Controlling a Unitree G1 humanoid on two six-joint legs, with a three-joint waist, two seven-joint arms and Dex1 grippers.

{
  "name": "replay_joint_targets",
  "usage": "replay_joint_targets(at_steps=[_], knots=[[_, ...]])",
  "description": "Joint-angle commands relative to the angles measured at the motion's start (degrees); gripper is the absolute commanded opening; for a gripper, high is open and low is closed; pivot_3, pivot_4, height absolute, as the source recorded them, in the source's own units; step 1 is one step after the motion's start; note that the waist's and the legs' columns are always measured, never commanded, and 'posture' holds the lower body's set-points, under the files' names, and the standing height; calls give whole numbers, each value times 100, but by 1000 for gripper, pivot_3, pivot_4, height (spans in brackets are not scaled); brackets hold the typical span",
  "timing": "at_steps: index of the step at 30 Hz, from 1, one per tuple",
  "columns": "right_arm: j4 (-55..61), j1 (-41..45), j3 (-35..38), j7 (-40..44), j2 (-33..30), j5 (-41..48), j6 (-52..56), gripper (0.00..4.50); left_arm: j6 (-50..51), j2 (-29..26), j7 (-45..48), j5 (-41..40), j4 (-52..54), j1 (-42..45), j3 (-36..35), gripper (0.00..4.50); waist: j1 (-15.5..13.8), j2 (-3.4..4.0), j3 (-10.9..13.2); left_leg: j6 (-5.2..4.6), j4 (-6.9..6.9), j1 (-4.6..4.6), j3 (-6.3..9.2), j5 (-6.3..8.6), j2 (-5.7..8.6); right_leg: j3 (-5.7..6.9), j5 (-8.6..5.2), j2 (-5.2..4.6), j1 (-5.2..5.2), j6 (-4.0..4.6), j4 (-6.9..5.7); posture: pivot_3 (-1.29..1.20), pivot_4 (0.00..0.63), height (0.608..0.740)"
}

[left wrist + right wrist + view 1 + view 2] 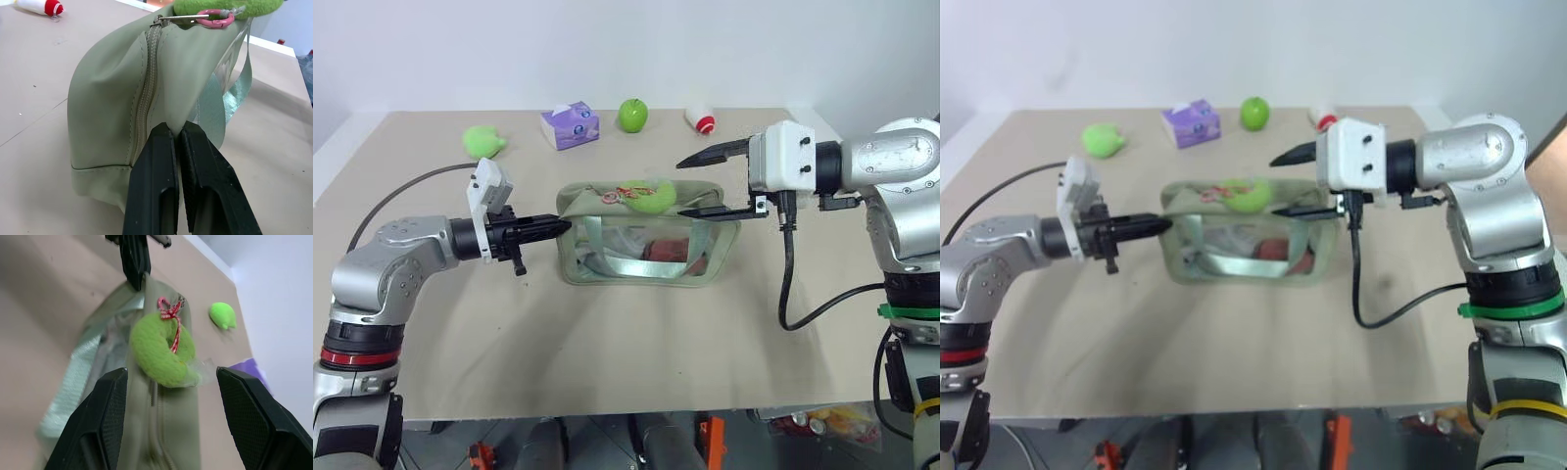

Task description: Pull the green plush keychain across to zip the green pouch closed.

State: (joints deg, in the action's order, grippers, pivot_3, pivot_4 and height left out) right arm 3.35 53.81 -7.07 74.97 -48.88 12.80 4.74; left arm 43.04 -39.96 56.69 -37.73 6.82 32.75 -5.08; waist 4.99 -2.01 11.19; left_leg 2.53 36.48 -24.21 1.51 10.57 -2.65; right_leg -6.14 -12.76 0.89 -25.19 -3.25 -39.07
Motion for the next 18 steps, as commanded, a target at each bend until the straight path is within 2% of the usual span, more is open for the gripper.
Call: replay_joint_targets(at_steps=[1, 18], knots=[[-82, 320, 74, 74, -6, -65, -292, 2970, -4, -55, -33, -81, 191, -44, -163, 0, -2, 0, 0, 0, 0, 0, 0, 0, 0, 0, 0, 0, 0, 0, 0, 0, 150, 740], [-228, 461, -169, 302, 422, -112, -402, 2970, -33, -8, -164, -143, 238, -47, -188, 0, -13, 0, 0, 0, -1, 0, 1, 0, -1, 1, 0, 0, 0, 3, 0, 0, 150, 740]])
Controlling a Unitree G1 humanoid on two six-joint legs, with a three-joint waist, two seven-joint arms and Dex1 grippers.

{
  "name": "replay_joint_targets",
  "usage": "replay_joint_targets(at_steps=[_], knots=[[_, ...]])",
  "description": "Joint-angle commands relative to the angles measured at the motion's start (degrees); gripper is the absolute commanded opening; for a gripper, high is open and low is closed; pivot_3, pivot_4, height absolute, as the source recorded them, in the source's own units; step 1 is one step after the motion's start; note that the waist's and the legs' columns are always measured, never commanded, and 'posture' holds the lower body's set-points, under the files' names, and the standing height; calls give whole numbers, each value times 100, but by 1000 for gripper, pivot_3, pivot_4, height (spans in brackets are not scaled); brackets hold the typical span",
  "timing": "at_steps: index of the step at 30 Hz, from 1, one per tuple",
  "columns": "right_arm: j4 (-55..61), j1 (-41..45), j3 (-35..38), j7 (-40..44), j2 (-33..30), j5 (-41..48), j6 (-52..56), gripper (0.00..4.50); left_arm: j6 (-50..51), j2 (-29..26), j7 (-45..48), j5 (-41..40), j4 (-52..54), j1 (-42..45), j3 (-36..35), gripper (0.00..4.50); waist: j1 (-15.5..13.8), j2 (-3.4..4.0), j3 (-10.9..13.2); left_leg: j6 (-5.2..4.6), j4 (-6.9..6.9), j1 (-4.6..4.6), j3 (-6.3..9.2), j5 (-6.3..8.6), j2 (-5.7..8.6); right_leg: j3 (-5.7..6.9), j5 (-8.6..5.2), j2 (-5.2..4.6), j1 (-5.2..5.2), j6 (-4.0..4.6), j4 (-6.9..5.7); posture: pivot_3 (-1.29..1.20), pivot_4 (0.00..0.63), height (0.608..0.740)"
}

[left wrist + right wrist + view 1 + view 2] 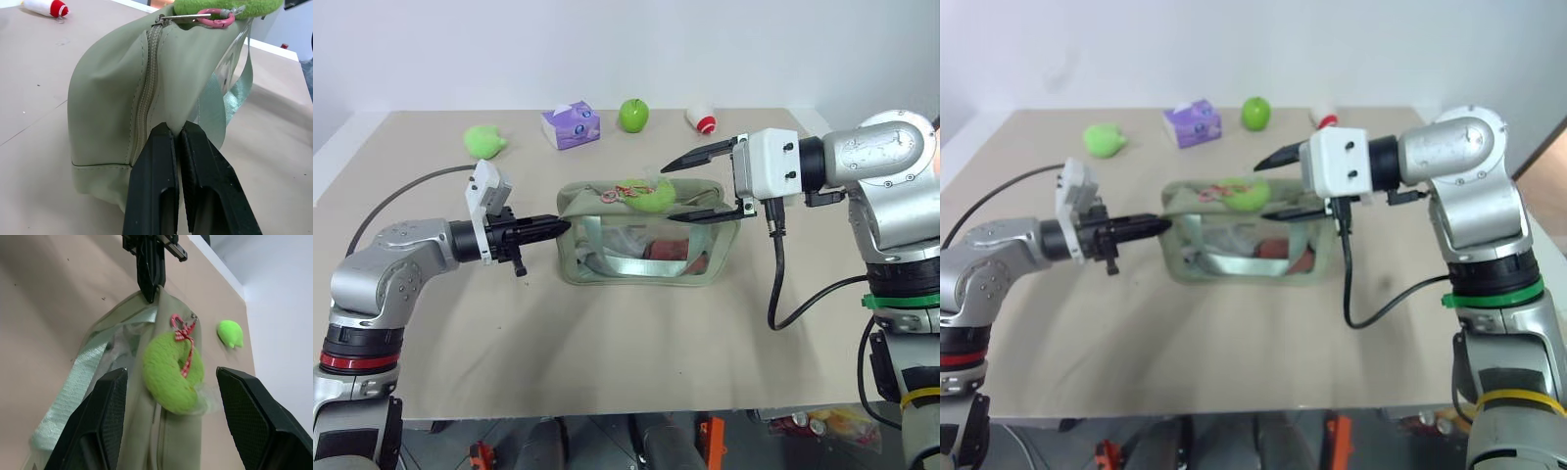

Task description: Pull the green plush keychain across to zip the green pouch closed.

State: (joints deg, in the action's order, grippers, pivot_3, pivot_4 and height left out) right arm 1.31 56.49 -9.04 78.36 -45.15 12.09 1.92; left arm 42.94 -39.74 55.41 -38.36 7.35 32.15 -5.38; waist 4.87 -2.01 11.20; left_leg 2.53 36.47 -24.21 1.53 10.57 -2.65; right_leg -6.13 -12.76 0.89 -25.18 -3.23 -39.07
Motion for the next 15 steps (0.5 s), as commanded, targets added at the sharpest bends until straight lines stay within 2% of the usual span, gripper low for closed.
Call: replay_joint_targets(at_steps=[1, 10, 15], knots=[[-54, 203, 7, -52, 99, -63, -138, 2970, -27, -32, -46, -83, 190, -6, -167, 0, -2, 0, 0, 0, 0, 0, 0, 0, 0, 0, 0, 0, 0, 0, 0, 0, 150, 740], [-367, 279, -110, -35, 314, -195, -298, 2970, -34, -48, -123, -125, 239, -81, -191, 0, -11, 0, 0, 0, 0, 0, 1, 0, 0, 1, 0, 0, 0, 1, 0, 0, 150, 740], [-556, 311, -132, -40, 393, -261, -378, 1490, -26, -35, -176, -149, 252, -75, -178, 0, -11, 0, 0, 0, 0, 0, 2, 0, -1, 2, 0, 1, 0, 1, 0, 0, 150, 740]])
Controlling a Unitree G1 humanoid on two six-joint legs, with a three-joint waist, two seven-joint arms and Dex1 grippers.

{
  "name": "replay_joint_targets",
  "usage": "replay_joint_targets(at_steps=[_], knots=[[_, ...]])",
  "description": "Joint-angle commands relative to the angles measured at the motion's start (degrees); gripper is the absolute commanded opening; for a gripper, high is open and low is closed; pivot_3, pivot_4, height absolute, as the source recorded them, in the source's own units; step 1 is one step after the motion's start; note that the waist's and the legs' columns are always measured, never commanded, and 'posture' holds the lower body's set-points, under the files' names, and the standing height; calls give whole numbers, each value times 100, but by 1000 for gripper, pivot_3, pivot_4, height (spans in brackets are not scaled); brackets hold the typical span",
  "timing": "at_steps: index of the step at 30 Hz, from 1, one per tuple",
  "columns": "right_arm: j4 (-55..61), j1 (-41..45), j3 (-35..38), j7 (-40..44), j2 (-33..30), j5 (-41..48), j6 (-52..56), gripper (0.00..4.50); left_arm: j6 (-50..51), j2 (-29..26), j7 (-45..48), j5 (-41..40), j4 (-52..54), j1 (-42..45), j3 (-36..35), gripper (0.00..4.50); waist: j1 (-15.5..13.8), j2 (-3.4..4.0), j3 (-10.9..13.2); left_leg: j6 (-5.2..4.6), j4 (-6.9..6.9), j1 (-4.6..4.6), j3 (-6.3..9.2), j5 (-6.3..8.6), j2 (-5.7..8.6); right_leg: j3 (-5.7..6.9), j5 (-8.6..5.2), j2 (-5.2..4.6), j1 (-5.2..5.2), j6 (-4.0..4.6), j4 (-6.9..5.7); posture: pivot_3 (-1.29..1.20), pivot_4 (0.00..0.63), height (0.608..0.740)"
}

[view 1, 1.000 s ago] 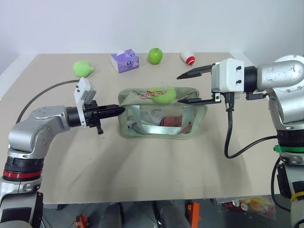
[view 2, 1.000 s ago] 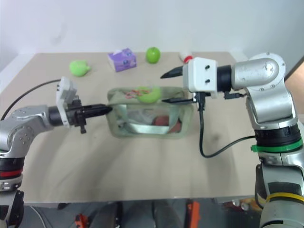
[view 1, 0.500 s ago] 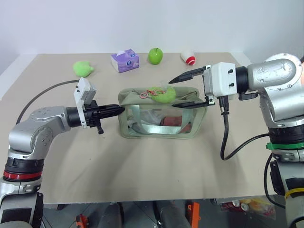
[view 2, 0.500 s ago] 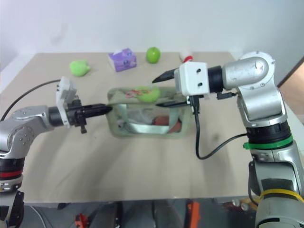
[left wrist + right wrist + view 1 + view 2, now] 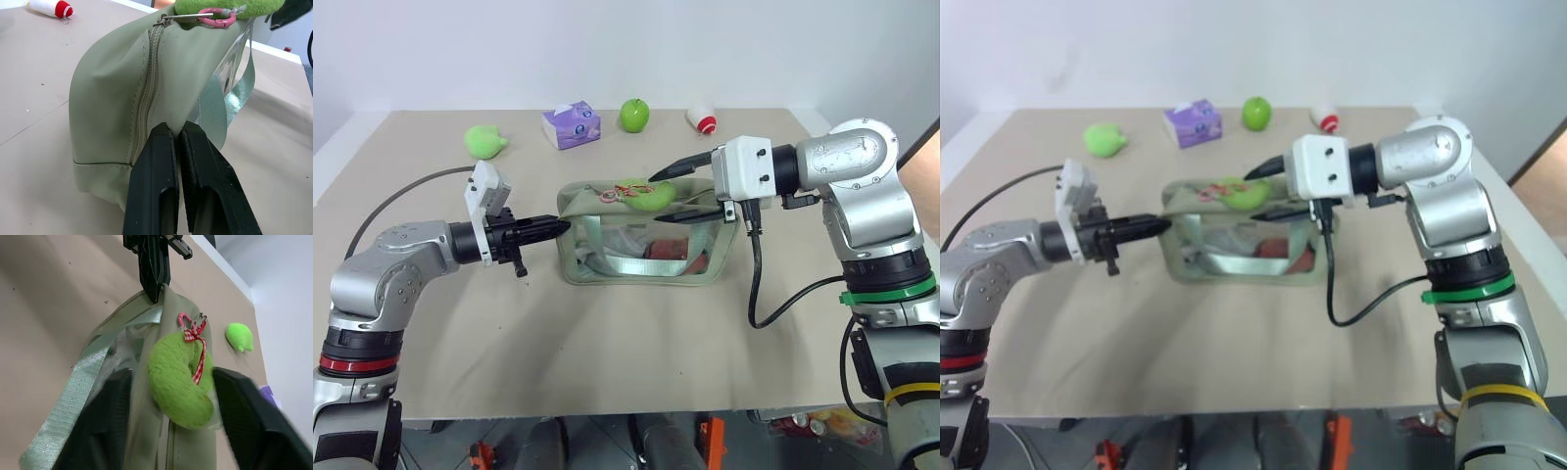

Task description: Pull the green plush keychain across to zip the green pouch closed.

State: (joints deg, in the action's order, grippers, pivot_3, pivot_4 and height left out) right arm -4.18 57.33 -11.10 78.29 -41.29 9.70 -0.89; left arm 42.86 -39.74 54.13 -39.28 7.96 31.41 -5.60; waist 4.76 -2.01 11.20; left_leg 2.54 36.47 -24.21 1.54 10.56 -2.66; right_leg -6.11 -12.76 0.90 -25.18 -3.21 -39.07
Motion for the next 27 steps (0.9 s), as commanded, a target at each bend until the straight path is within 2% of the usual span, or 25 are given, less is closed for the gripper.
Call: replay_joint_targets(at_steps=[1, 4, 12, 16, 22, 27], knots=[[-48, 221, 72, -11, 5, -32, -124, 1100, -20, -34, -50, -62, 203, -12, -158, 0, 0, 0, 0, 0, 0, 0, 0, 0, 0, 0, 0, 0, 0, 0, 0, 0, 150, 740], [-151, 208, 74, 11, 7, -54, -134, 18, -28, -26, -62, -73, 207, -36, -172, 0, 0, 0, 0, 0, 0, 0, -1, 0, 0, -1, 0, 0, 0, 0, 0, 0, 150, 740], [-338, 321, 241, -40, -7, 70, 27, 18, -47, 4, -77, -78, 197, -48, -163, 0, 0, 0, 0, 0, 0, 0, -1, 0, 0, -1, 0, 0, 1, 0, 0, 0, 150, 740], [-572, 579, 526, 56, -144, 436, 565, 18, -51, 30, -81, -60, 189, -57, -131, 0, -2, 0, 0, 0, 0, 0, 0, 0, 0, 0, 0, 0, 1, 1, 0, 0, 150, 740], [-1027, 854, 871, 401, -713, 689, 829, 18, -52, 40, -50, -46, 146, -39, -119, 0, -41, 1, 1, 1, -1, -1, -1, 0, 1, 0, -3, -2, 0, 6, 1, 0, 150, 740], [-1366, 728, 733, 549, -1321, 152, 53, 18, -59, 35, -28, -45, 100, -1, -87, 0, -40, 2, 1, 1, -5, -1, -2, 0, 2, 0, -6, -2, -2, 7, 1, 0, 150, 740]])
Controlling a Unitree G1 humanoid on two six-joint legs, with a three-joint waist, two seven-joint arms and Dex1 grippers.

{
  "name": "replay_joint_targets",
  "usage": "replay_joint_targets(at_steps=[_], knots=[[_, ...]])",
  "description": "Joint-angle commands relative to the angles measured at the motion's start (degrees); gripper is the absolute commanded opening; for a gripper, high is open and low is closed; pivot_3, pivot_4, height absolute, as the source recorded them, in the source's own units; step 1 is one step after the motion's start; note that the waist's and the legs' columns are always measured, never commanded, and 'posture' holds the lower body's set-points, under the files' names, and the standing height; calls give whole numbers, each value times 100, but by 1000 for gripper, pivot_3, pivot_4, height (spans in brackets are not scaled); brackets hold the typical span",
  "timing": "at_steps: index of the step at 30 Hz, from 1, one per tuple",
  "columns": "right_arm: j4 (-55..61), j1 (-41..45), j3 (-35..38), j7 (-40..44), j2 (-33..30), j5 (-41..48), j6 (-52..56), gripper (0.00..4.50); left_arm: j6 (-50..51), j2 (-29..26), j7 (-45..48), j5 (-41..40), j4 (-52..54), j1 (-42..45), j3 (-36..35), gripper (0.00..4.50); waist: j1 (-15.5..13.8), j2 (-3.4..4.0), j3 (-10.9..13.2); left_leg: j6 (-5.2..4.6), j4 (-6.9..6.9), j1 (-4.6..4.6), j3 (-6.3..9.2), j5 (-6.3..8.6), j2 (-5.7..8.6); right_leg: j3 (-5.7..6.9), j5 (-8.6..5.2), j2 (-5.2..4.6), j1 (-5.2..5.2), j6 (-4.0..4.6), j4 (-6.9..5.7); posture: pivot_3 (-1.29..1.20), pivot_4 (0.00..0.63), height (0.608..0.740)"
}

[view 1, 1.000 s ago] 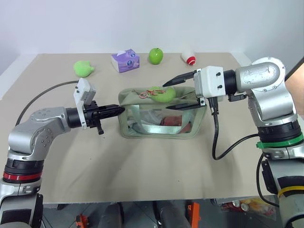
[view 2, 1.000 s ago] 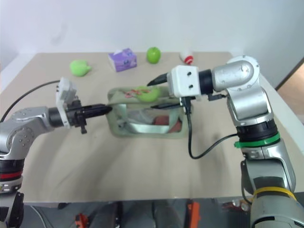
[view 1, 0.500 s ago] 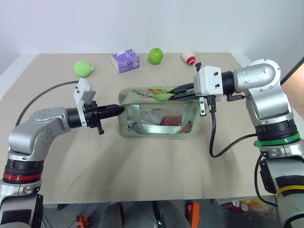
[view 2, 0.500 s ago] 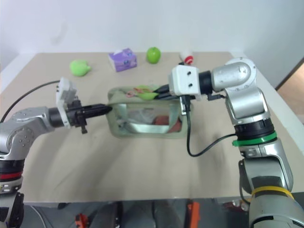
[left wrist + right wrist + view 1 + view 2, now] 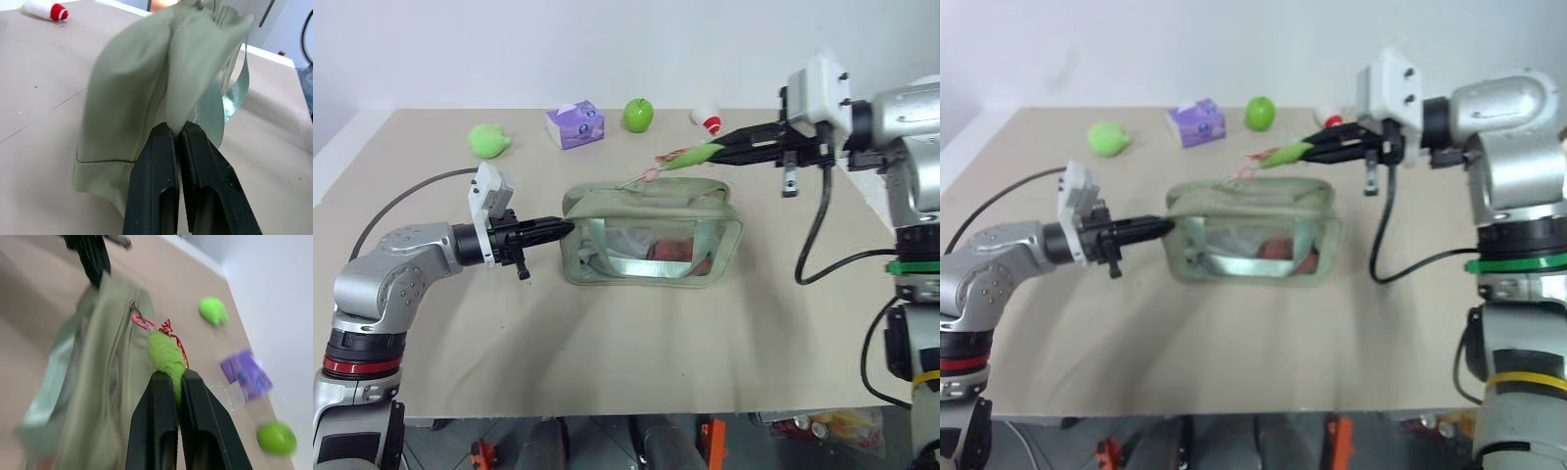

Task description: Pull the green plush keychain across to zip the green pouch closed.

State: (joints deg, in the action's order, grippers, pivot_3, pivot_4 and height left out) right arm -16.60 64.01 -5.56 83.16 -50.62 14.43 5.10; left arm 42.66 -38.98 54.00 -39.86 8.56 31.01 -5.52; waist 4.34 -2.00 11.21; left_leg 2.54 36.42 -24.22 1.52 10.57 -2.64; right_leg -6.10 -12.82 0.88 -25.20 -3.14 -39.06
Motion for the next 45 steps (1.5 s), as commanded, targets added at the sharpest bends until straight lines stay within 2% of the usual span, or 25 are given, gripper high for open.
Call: replay_joint_targets(at_steps=[1, 8, 10, 12, 15, 22, 26, 33, 37, 41, 45], knots=[[-202, 40, 131, 57, -525, -496, -749, 18, -39, -45, -5, 11, 30, 43, -93, 0, 1, 1, 0, 0, 0, 1, 0, 0, 0, 0, 0, 0, 0, 0, 0, 0, 150, 740], [-728, 17, -222, -194, -1177, -1721, -1992, 18, -56, -40, 30, 30, -32, 76, -59, 0, 10, 4, 2, 0, 0, 6, -14, 0, 0, -8, -12, -1, -2, 21, 0, 0, 150, 740], [-926, -129, -443, -415, -1482, -2358, -2496, 18, -60, -37, 42, 23, -39, 74, -59, 0, 4, 4, 2, 0, 0, 8, -17, 0, 0, -9, -12, -3, -2, 21, 0, 0, 150, 740], [-984, -310, -538, -467, -1598, -2539, -2709, 18, -62, -36, 45, 21, -45, 70, -62, 0, 2, 4, 2, 0, 0, 8, -22, 0, 2, -11, -13, -8, -2, 22, 0, 0, 150, 740], [-917, -680, -568, -597, -1485, -2557, -2758, 18, -54, -35, 42, 13, -49, 65, -69, 0, 13, 6, 3, 0, 0, 12, -33, 0, 3, -20, -13, -11, 0, 19, 0, 0, 150, 740], [-1281, -1496, -1203, -1806, -1322, -3931, -3583, 18, 2, -48, 10, -29, -25, 49, -110, 0, 13, 9, 5, 3, 3, 18, -43, -2, 6, -31, -6, -13, 0, 9, 0, 0, 150, 740], [-1417, -1766, -1482, -2277, -1050, -4298, -3881, 18, 47, -63, -14, -67, 16, 17, -140, 0, 22, 9, 4, 5, 3, 20, -43, -4, 6, -31, -5, -12, 0, 9, 0, 0, 150, 740], [-1122, -2097, -1731, -2340, -635, -4268, -4115, 18, 129, -69, -78, -145, 82, -37, -186, 0, 24, 8, 4, 7, 2, 26, -41, -5, 6, -32, 0, -11, 8, 0, 0, 0, 150, 740], [-656, -2413, -1768, -2069, -362, -3867, -4030, 18, 162, -40, -146, -187, 127, -74, -182, 0, 44, -19, -9, 7, -7, 79, -40, -4, 2, -32, -9, -7, 52, 16, 0, 0, 150, 740], [-128, -2756, -1667, -1426, -415, -3261, -3544, 18, 169, -26, -197, -213, 161, -115, -180, 0, 68, -36, -20, 7, -16, 130, -32, -3, -3, -27, -19, 0, 102, 26, 0, 0, 150, 740], [87, -2757, -1130, -778, -392, -2134, -2294, 18, 161, -45, -220, -242, 193, -194, -206, 0, 69, -36, -20, 7, -14, 131, -32, -3, -3, -26, -18, -1, 106, 25, 0, 0, 150, 740]])
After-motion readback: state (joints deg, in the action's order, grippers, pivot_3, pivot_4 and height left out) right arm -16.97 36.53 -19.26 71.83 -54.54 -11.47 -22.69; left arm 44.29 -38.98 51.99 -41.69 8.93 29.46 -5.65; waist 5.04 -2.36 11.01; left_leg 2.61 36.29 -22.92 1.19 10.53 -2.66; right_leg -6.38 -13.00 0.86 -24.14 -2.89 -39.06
